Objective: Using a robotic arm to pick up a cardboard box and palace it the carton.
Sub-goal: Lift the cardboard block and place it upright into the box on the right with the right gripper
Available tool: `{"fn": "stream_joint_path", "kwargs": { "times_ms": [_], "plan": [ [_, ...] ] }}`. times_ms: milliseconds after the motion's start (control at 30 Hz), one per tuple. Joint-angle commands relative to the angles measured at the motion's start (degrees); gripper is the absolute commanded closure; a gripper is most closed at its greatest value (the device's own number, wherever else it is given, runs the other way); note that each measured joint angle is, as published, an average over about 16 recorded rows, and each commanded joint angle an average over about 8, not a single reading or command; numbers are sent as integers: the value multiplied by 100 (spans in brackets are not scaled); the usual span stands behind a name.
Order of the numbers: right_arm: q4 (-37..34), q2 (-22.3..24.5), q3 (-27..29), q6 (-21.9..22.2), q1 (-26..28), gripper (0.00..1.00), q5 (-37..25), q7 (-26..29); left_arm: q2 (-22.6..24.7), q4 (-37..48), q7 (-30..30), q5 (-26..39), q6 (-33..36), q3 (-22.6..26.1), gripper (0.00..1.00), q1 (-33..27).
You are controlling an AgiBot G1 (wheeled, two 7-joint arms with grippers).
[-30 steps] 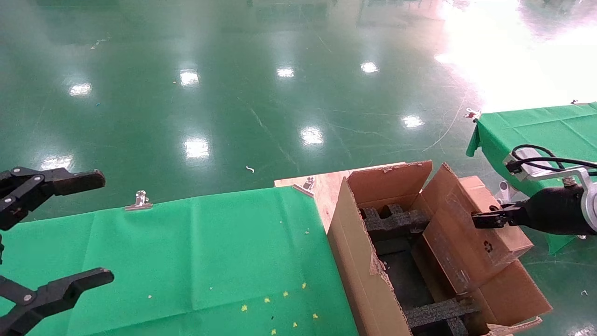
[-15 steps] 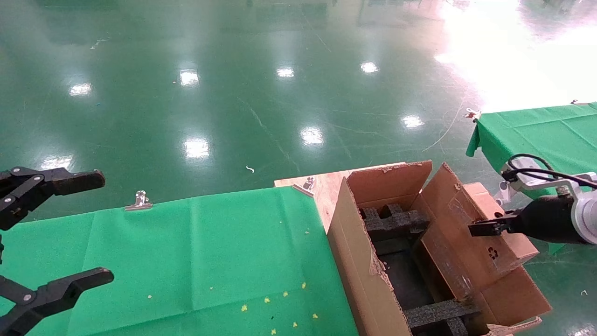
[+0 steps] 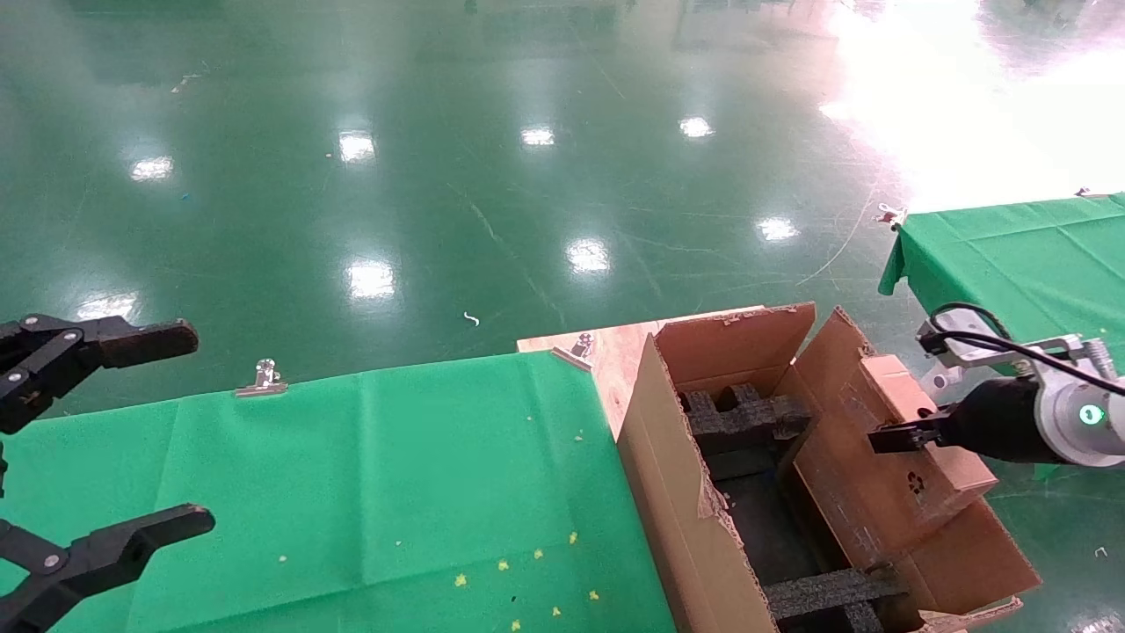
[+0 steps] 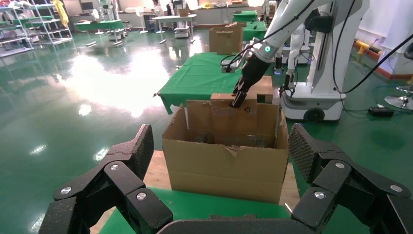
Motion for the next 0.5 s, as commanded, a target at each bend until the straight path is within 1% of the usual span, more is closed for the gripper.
{"fn": "stream_joint_path", "kwargs": {
  "times_ms": [33, 267, 500],
  "plan": [
    [-5, -61, -29, 50, -63, 100, -80, 108, 0, 0, 0, 0, 0, 0, 0, 0],
    [-78, -281, -107, 312, -360, 100, -237, 393, 0, 0, 0, 0, 0, 0, 0, 0],
    [-238, -479, -178, 591, -693, 100, -310, 551, 0, 0, 0, 0, 0, 0, 0, 0]
  ]
}}
